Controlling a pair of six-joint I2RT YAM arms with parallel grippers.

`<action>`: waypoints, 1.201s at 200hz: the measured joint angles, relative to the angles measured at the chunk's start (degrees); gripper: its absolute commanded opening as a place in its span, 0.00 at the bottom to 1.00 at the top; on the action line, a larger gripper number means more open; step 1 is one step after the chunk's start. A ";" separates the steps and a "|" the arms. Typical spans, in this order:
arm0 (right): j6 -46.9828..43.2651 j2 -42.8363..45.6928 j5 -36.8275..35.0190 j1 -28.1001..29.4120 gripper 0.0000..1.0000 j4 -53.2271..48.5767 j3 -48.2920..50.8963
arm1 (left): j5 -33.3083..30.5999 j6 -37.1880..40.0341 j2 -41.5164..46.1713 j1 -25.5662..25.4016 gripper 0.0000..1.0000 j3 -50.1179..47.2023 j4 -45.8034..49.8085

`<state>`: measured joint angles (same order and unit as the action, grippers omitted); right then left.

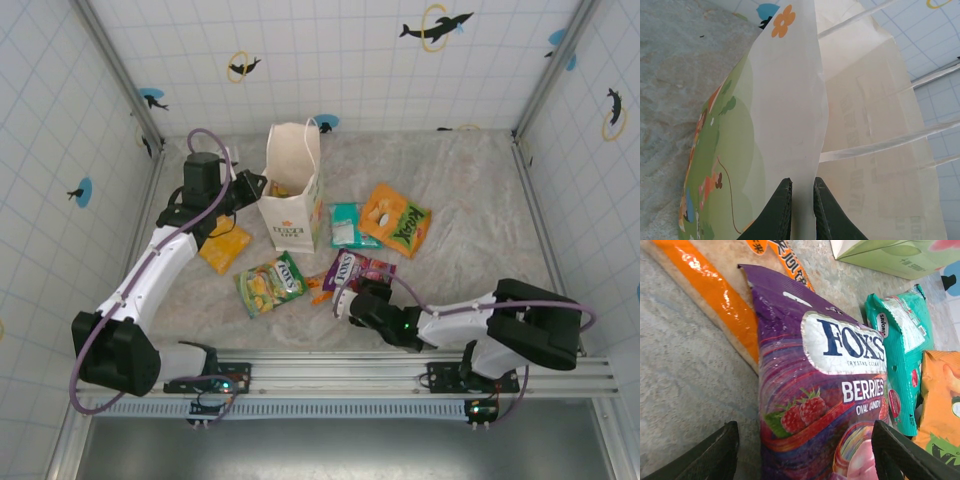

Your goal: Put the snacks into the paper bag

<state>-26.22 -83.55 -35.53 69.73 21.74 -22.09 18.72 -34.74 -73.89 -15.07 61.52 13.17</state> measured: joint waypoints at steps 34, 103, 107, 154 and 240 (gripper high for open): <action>-0.79 -1.60 0.39 -1.84 0.55 3.21 0.55 | 0.15 0.07 -0.15 0.00 0.15 0.00 -0.02; -2.64 -0.94 2.86 -3.89 0.17 6.95 2.36 | 0.15 0.28 -0.92 0.00 0.14 0.00 0.00; -2.69 -0.50 2.93 -3.91 0.15 6.97 2.54 | 0.17 0.28 -0.92 0.00 0.14 0.00 0.00; -2.75 6.64 5.66 -4.15 0.00 6.49 5.16 | 0.15 0.42 -1.53 0.00 0.14 0.02 0.00; 5.97 23.56 12.20 -7.15 0.00 0.20 5.66 | 0.35 0.44 -1.57 0.00 0.14 0.46 0.44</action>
<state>-20.25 -59.99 -23.33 62.59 21.93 -16.43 19.07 -34.30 -75.46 -15.07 61.98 13.61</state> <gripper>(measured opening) 0.109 0.138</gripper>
